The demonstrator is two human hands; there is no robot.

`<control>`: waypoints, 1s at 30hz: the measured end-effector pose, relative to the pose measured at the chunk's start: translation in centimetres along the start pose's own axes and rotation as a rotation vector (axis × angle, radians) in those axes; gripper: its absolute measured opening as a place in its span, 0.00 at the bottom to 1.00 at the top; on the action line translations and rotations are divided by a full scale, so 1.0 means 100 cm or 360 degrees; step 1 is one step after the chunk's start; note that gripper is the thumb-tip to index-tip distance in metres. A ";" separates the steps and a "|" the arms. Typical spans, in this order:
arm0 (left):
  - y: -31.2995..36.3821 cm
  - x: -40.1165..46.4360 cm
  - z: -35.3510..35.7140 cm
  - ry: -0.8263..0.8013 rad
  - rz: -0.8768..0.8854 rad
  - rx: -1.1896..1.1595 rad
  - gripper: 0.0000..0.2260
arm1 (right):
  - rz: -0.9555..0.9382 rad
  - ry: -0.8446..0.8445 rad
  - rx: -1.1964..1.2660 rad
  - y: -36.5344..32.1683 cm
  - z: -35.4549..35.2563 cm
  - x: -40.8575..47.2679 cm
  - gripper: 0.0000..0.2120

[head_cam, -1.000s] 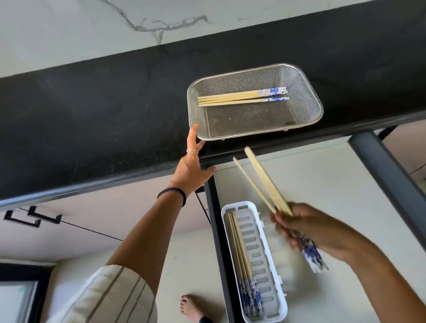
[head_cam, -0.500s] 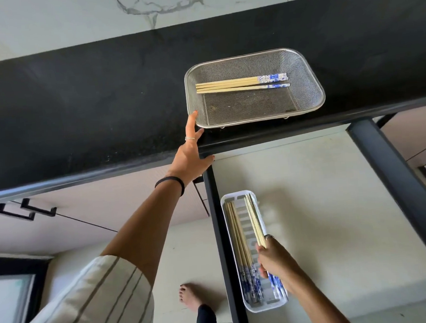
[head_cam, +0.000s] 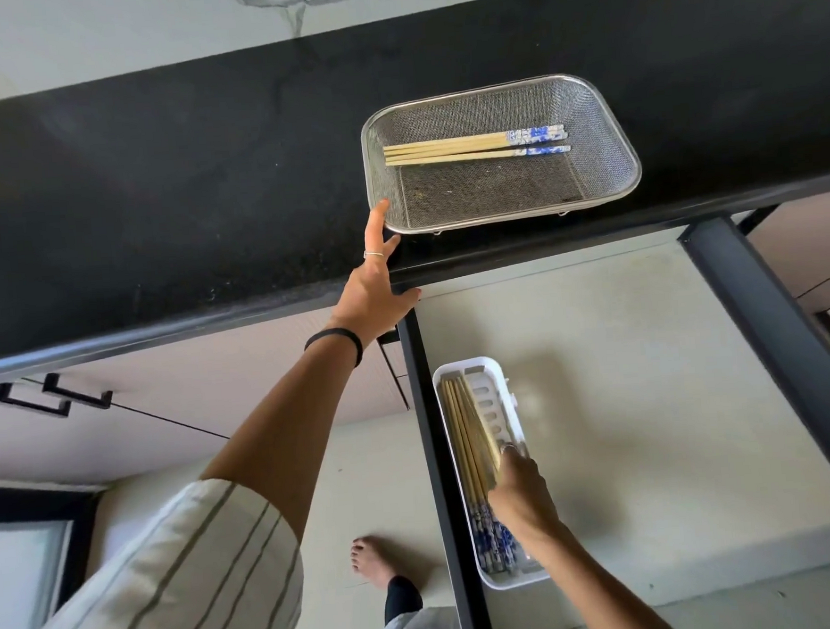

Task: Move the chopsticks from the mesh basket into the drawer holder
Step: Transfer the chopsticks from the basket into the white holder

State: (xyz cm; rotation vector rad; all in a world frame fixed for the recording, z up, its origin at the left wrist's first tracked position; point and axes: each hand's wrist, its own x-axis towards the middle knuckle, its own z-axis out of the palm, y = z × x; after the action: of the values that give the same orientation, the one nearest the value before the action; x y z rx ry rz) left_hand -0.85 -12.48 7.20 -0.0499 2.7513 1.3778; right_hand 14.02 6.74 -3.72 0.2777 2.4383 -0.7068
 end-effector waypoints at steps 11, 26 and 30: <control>0.001 0.001 -0.001 -0.0007 -0.0011 -0.0033 0.48 | -0.0116 0.0053 -0.0005 0.004 0.008 -0.003 0.27; -0.003 0.002 0.001 0.0014 -0.0031 -0.0043 0.48 | -0.0029 -0.0080 0.0722 0.011 0.013 -0.004 0.31; -0.001 0.002 0.001 0.0015 -0.0024 -0.0031 0.48 | -0.0041 -0.0045 0.0837 0.012 0.014 -0.005 0.28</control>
State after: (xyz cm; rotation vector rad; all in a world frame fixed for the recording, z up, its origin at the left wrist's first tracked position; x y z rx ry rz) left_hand -1.05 -12.48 7.02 -0.0780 2.7394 1.4046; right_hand 15.52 6.99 -4.93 0.4342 2.1941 -1.3484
